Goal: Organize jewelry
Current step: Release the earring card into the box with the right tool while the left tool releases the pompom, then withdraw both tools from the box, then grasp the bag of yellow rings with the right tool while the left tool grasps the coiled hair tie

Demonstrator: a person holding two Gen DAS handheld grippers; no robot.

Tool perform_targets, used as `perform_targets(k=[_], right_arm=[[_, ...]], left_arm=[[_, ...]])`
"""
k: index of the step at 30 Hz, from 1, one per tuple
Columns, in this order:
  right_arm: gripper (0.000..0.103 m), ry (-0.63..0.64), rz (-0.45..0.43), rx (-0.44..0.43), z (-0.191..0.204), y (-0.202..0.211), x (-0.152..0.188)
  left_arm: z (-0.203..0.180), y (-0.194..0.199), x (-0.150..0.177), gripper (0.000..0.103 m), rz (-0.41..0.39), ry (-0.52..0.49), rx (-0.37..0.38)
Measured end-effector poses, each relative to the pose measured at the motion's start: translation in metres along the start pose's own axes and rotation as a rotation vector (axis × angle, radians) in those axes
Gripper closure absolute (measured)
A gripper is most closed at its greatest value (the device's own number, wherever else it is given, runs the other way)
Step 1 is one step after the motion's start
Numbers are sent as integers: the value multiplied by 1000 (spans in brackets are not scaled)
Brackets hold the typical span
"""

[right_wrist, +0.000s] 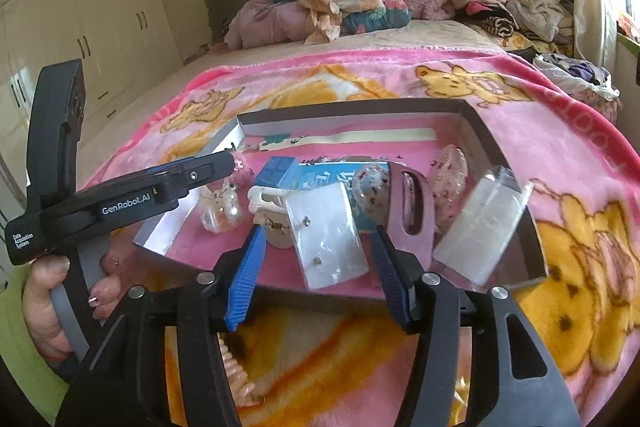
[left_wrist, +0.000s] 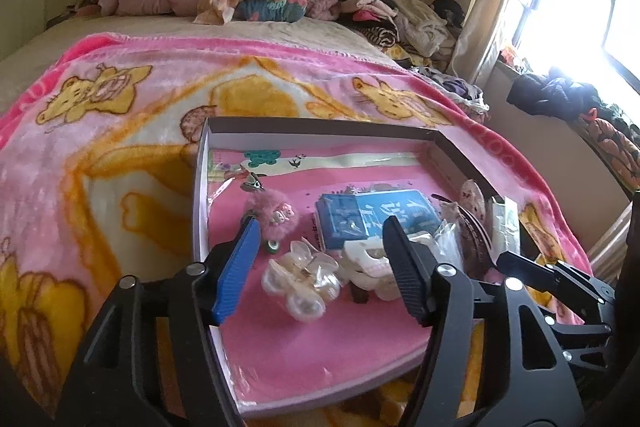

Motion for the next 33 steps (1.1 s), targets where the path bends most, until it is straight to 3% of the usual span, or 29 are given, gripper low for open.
perform_targets(k=[5,13,23,33], right_arm=[[41,-31,-9,-3,-8,14,9],[40,-49,-23,17,-17,35,30],[39,-68,-26,80,-40,55,55],[39,-47,26,152,-55,49,75]], left_arm=[[-10,12,8,34,-13,-23,4],[-27,30,30,22,-21,-64,14],[-47,45,64,22,3,-142,28],[-73,40,103,25,64,-249,44]])
Point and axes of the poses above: each gripper's, at about its wrist camera, not at the fingertips, and y roughly against the way its jaws point, z to its left, x to its underside, the point moved 8 cm from there along -y, roughly the way its jaws point, and after that the axes turned 11 degrees about z, right-handed, at the moved point
